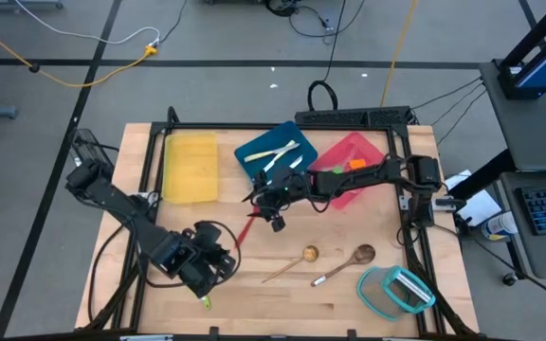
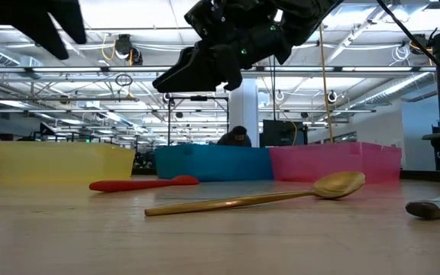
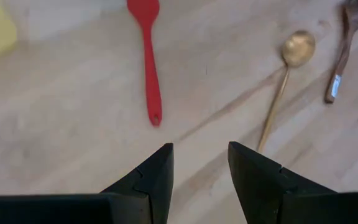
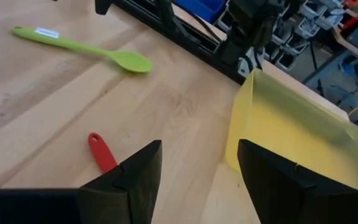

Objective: Pick & Place Kitchen Items
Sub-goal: Put the green spoon into the yellow bin

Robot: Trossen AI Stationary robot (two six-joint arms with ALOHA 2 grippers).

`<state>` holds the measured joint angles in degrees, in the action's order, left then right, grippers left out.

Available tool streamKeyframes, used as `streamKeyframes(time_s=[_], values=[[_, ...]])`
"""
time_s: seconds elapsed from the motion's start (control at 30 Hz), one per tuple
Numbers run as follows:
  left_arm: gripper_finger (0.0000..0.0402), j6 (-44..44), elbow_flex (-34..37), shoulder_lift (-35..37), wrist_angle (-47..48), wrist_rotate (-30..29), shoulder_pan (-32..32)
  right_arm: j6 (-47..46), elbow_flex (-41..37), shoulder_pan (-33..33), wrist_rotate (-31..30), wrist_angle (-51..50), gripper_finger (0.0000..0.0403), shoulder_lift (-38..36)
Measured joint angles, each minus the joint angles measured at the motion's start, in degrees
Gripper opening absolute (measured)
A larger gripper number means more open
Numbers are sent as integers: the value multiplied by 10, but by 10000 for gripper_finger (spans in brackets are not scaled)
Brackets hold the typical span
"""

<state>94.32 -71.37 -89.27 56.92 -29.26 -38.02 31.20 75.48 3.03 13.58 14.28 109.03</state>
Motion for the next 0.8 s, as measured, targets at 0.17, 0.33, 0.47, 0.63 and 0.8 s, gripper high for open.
streamKeyframes(time_s=[0.17, 0.33, 0.47, 0.63, 0.8], values=[[159, 65, 0, -11, 4, 61, -11, 0, 0, -2, 0, 11, 205, 0], [159, 146, 0, -28, 1, 137, -20, 0, 0, -2, 0, 19, 200, 0], [159, 215, 0, -34, 1, 179, -32, 0, 0, -2, 0, 18, 199, 0], [159, 301, 0, -34, 5, 167, -64, 1, 0, -2, 0, 18, 199, 0], [159, 401, 12, -34, 3, 168, -97, 1, 0, -2, 0, 18, 199, 0]])
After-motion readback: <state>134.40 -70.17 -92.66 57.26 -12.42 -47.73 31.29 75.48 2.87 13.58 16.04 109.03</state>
